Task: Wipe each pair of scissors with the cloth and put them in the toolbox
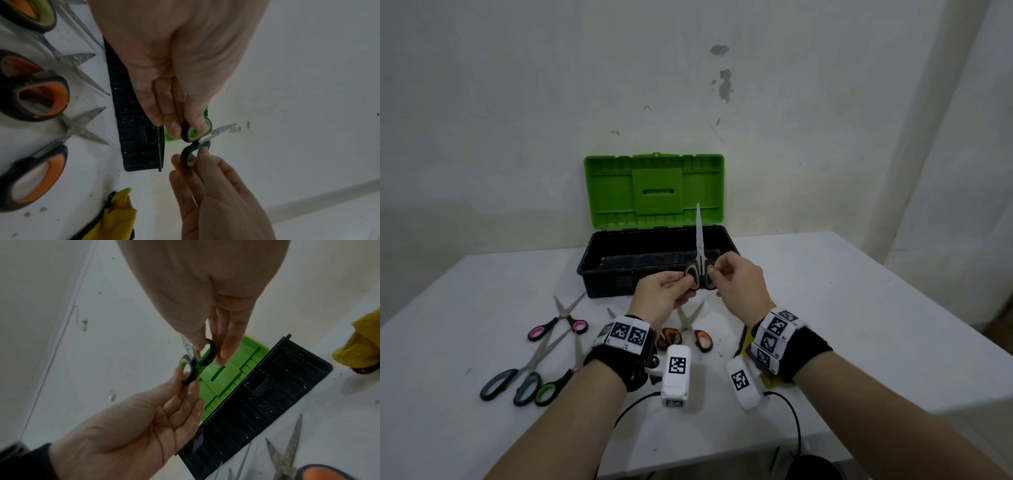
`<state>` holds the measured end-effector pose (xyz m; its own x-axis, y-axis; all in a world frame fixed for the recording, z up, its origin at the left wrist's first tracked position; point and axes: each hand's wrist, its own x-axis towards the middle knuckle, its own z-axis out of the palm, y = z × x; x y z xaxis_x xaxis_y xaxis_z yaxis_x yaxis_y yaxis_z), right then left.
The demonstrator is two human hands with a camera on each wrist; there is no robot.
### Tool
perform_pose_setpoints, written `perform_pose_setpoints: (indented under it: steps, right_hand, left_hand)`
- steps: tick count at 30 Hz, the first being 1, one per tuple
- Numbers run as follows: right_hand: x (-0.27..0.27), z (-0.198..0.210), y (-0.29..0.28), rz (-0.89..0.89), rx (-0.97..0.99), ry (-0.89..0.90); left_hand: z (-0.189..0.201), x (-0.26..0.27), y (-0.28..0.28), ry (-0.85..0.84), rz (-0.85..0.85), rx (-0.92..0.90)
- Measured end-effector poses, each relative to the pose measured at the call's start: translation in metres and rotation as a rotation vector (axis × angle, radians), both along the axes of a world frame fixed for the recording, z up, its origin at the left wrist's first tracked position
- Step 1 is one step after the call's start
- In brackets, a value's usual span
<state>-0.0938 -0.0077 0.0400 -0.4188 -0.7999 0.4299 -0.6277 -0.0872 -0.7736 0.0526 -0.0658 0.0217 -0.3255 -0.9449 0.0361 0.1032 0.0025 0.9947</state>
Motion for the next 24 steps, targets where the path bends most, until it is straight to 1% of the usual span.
perform_pose_setpoints:
  steps: [2,4,8,10,12,14,16,18,20,24]
  right_hand:
    - [0.003,0.002,-0.001,-0.022,0.020,0.066]
    - [0.006,0.006,-0.002,-0.019,0.060,0.096]
    - [0.005,0.014,-0.012,-0.048,0.083,0.101]
    - [0.004,0.019,-0.023,-0.086,0.072,0.108]
    - [0.001,0.029,-0.034,-0.115,0.081,0.090]
    - [-0.006,0.040,-0.047,-0.137,0.121,0.067]
    - [-0.014,0.047,-0.066,-0.147,0.203,0.068]
    - [-0.013,0.047,-0.090,-0.152,0.304,0.117]
    - [-0.007,0.043,-0.112,-0.151,0.400,0.193]
    - [0.011,0.028,-0.153,-0.177,0.548,0.252]
  left_hand:
    - [0.002,-0.002,-0.001,0.004,-0.004,0.006]
    - [0.004,-0.006,-0.004,-0.001,-0.019,0.006]
    - [0.015,-0.011,-0.014,-0.020,-0.042,-0.046]
    - [0.022,-0.013,-0.023,-0.062,-0.054,-0.097]
    - [0.027,-0.008,-0.040,-0.151,-0.019,-0.167]
    - [0.030,0.007,-0.066,-0.240,0.052,-0.234]
    - [0.035,0.029,-0.095,-0.334,0.144,-0.301]
    - [0.038,0.053,-0.122,-0.423,0.247,-0.337]
    - [0.035,0.075,-0.146,-0.500,0.314,-0.329]
    - [0.012,0.104,-0.186,-0.713,0.366,-0.195]
